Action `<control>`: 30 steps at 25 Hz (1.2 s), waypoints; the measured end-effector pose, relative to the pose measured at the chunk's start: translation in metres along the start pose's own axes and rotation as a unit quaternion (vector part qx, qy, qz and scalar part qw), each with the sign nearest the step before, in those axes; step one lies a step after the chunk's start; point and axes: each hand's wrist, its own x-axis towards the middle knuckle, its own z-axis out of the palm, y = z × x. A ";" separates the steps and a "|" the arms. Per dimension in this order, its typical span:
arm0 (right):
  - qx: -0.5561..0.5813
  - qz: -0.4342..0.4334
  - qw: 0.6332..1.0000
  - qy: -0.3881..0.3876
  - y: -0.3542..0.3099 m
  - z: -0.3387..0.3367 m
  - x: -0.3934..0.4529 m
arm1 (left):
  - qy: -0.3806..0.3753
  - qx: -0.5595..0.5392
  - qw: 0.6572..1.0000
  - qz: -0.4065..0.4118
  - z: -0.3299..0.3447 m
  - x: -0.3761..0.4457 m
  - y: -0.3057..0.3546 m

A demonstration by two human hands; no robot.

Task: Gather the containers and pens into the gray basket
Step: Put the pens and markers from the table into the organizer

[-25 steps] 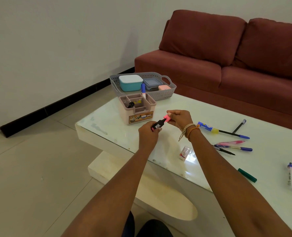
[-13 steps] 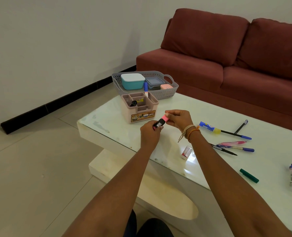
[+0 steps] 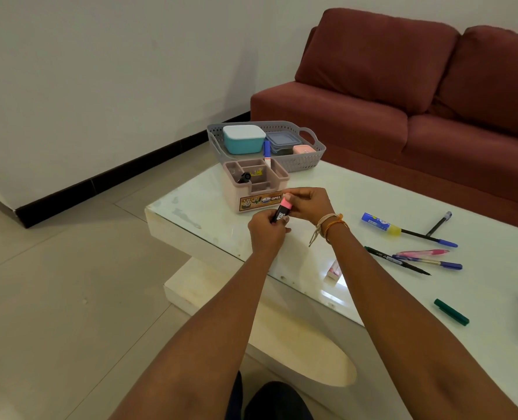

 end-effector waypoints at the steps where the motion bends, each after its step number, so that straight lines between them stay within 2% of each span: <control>1: -0.002 -0.001 1.000 -0.008 -0.002 -0.001 -0.002 | 0.000 -0.006 1.000 -0.002 0.000 0.000 0.001; 6: -0.030 -0.068 0.997 -0.027 -0.026 -0.008 -0.007 | -0.016 0.033 0.999 0.023 -0.005 0.000 0.008; 10: -0.109 -0.142 0.984 0.013 -0.068 -0.003 0.018 | 0.108 -0.009 0.994 -0.030 -0.039 0.021 0.002; 12: -0.165 -0.169 0.972 0.013 -0.084 0.008 0.029 | 0.128 -0.010 0.991 -0.046 -0.057 0.034 -0.004; 16: -0.303 -0.183 0.934 -0.053 -0.095 0.029 0.035 | 0.123 0.021 0.991 -0.046 -0.060 0.040 -0.007; 18: -0.335 -0.178 0.922 -0.076 -0.093 0.036 0.035 | 0.133 0.051 0.989 -0.036 -0.057 0.040 -0.009; 23: -0.370 -0.167 0.909 -0.094 -0.078 0.047 0.039 | 0.140 0.098 0.985 -0.015 -0.053 0.040 -0.011; 26: -0.392 -0.163 0.901 -0.093 -0.073 0.045 0.035 | 0.133 0.086 0.987 0.014 -0.053 0.041 -0.016; 30: -0.289 -0.163 0.943 -0.022 -0.070 0.024 0.015 | 0.073 0.141 0.986 0.059 -0.053 0.030 -0.012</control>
